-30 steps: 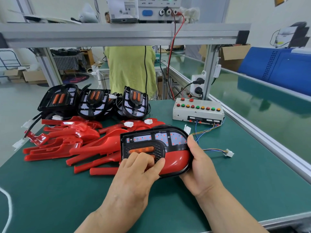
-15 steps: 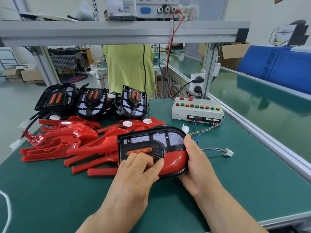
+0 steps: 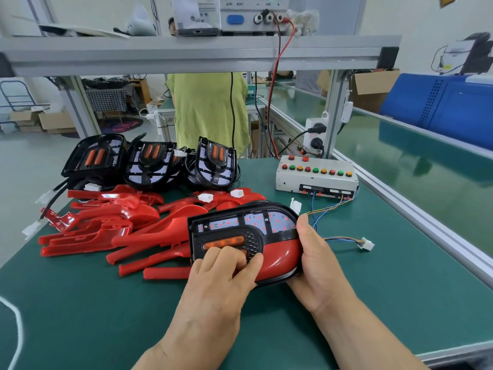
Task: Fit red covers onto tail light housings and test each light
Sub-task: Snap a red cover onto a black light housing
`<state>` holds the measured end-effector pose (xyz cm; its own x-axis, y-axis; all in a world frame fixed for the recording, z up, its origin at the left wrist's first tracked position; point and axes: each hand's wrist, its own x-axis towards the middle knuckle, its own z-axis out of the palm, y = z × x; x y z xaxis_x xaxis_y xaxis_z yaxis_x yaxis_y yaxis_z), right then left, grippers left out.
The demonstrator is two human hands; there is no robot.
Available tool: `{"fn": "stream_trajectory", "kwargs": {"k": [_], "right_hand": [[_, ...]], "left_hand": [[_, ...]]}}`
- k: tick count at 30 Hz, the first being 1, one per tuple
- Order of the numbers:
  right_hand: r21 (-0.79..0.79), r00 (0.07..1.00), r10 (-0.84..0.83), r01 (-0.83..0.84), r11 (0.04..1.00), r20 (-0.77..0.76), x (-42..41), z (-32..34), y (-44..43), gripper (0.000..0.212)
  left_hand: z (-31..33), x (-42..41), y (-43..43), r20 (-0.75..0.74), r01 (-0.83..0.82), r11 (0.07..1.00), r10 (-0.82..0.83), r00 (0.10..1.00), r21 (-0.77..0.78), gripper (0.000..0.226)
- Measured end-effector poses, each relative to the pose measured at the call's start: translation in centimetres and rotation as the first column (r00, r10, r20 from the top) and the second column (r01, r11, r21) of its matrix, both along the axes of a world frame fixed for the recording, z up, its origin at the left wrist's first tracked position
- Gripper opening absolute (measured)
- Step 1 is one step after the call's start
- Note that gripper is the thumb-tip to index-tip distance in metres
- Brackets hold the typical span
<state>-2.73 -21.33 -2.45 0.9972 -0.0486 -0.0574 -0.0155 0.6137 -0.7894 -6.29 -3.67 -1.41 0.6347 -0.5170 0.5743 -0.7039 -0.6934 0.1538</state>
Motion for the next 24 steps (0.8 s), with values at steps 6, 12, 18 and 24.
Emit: {"fn": "stream_trajectory", "kwargs": {"k": [6, 12, 18, 24], "right_hand": [[0.056, 1.000, -0.016, 0.017, 0.998, -0.027, 0.3, -0.1, -0.1, 0.077], [0.091, 0.996, -0.052, 0.059, 0.994, -0.077, 0.4, -0.3, 0.0, 0.069], [0.063, 0.994, -0.053, 0.059, 0.996, -0.097, 0.5, -0.1, 0.1, 0.070], [0.015, 0.989, -0.079, 0.081, 0.997, -0.127, 0.5, -0.1, -0.1, 0.064]], "left_hand": [[-0.2, 0.1, -0.1, -0.023, 0.003, 0.999, -0.004, 1.000, -0.037, 0.049], [-0.9, -0.1, -0.9, 0.031, -0.036, 0.998, 0.038, 0.999, -0.060, 0.057], [-0.6, -0.2, -0.9, 0.044, -0.039, 0.998, 0.042, 0.998, -0.049, 0.040], [0.2, -0.2, -0.5, 0.074, -0.039, 0.998, 0.035, 0.997, 0.052, 0.051]]}}
